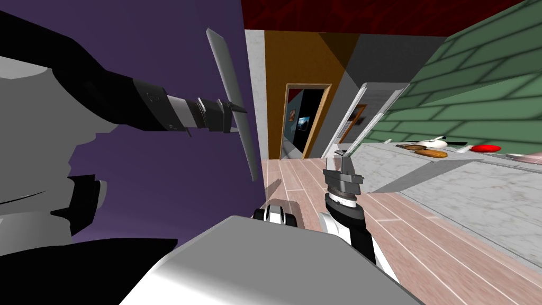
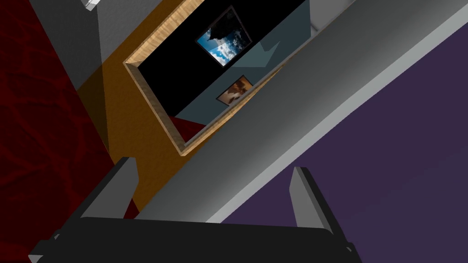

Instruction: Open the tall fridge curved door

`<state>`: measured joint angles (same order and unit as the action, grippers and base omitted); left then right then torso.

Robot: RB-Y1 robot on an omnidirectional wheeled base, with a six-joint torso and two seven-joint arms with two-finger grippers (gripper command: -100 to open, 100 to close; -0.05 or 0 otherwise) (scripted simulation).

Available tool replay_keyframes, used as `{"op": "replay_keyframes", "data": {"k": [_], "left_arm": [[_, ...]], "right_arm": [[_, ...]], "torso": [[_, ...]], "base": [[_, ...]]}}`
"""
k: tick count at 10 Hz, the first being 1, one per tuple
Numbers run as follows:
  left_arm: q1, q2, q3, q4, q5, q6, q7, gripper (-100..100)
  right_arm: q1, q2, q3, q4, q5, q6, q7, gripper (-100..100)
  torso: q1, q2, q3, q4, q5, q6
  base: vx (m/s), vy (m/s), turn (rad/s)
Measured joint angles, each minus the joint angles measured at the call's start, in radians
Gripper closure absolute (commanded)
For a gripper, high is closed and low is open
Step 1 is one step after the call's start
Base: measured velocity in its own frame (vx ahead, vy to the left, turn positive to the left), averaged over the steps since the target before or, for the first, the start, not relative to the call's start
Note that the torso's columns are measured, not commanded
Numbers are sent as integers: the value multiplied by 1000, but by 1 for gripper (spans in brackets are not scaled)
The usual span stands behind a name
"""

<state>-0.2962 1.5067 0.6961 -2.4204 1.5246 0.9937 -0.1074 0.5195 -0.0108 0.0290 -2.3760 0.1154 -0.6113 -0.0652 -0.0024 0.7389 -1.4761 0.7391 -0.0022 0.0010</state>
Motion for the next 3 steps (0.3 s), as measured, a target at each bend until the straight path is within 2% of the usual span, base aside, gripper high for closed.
{"op": "replay_keyframes", "data": {"k": [3], "left_arm": [[1, 0, 0, 1, -1, 1, 0, 0]], "right_arm": [[0, 0, 0, 0, 0, 0, 0, 0]], "torso": [[1, -1, 0, -1, 2, 0]], "base": [[0, 0, 0]]}}
